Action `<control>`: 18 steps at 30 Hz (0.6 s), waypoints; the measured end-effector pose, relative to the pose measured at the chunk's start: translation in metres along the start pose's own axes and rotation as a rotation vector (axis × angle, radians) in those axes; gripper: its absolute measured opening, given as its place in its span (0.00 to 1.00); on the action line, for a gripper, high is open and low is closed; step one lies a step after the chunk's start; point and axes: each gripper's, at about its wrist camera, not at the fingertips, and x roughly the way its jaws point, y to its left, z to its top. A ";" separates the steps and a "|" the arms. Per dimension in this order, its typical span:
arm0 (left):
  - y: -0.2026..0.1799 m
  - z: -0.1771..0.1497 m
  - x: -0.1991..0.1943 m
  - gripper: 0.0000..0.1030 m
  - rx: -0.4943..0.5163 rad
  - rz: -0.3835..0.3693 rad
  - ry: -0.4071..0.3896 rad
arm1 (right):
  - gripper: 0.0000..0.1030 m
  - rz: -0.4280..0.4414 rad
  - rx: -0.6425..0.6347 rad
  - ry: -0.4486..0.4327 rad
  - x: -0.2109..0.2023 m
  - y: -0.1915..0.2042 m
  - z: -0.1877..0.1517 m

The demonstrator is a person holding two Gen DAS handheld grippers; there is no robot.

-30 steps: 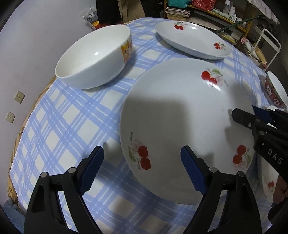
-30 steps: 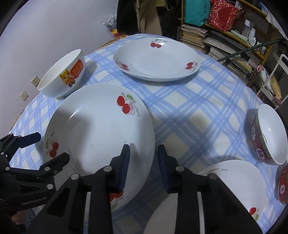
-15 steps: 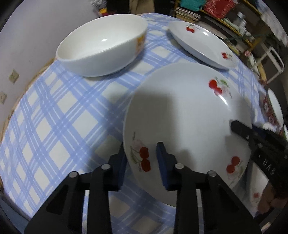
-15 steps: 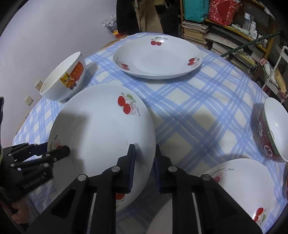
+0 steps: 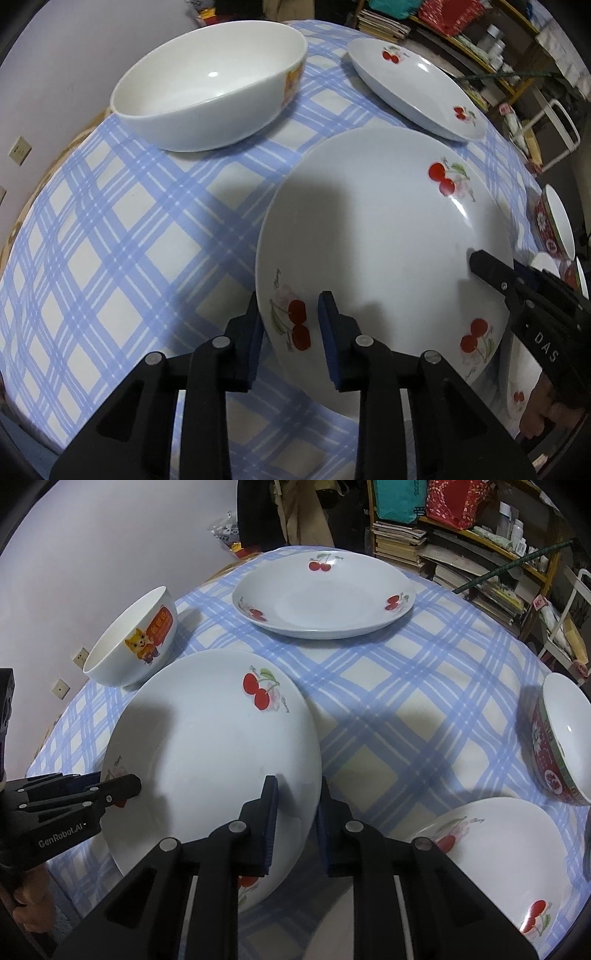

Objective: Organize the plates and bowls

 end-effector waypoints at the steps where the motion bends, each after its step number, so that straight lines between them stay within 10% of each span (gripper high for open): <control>1: -0.001 0.000 0.000 0.31 0.011 -0.002 0.002 | 0.20 0.008 0.008 0.002 0.000 -0.001 0.000; 18: -0.013 -0.002 -0.003 0.34 0.125 -0.036 0.001 | 0.16 0.029 0.056 0.000 -0.012 -0.007 -0.007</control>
